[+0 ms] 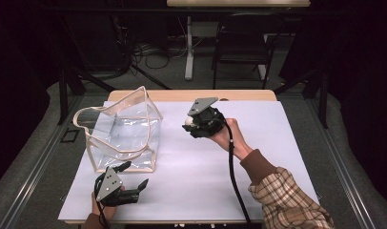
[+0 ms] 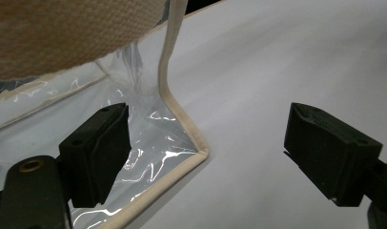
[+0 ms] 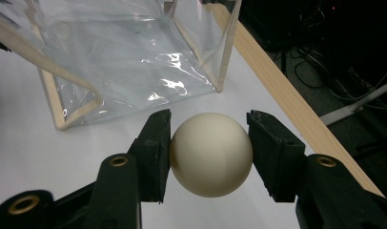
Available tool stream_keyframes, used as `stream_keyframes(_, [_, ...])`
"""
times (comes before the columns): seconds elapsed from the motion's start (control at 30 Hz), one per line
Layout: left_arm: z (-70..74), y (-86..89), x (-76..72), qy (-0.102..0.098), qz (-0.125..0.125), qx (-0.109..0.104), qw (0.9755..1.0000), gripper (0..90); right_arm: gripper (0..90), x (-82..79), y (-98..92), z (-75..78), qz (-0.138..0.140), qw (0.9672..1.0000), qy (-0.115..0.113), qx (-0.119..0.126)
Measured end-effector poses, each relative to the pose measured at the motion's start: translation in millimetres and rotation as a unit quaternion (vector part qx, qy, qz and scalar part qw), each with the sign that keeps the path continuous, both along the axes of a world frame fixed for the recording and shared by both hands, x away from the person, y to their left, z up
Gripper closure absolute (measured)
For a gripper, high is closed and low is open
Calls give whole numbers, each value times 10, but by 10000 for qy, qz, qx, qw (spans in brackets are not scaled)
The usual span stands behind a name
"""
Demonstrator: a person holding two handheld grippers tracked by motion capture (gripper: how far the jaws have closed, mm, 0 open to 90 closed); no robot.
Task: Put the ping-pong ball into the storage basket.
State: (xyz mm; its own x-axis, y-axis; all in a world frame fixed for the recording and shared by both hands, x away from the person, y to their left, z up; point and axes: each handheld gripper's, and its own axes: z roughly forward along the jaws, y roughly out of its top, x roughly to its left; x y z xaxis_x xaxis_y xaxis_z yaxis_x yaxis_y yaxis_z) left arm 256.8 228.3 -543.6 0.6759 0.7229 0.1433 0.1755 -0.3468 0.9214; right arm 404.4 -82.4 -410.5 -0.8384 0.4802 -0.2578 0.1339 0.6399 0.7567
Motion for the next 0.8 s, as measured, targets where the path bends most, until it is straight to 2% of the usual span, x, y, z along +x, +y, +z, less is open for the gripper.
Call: stream_keyframes(0.8, [-1,0,1,-1,-7,9,10000,159,511,79,145,128,42,10000,-63,-41])
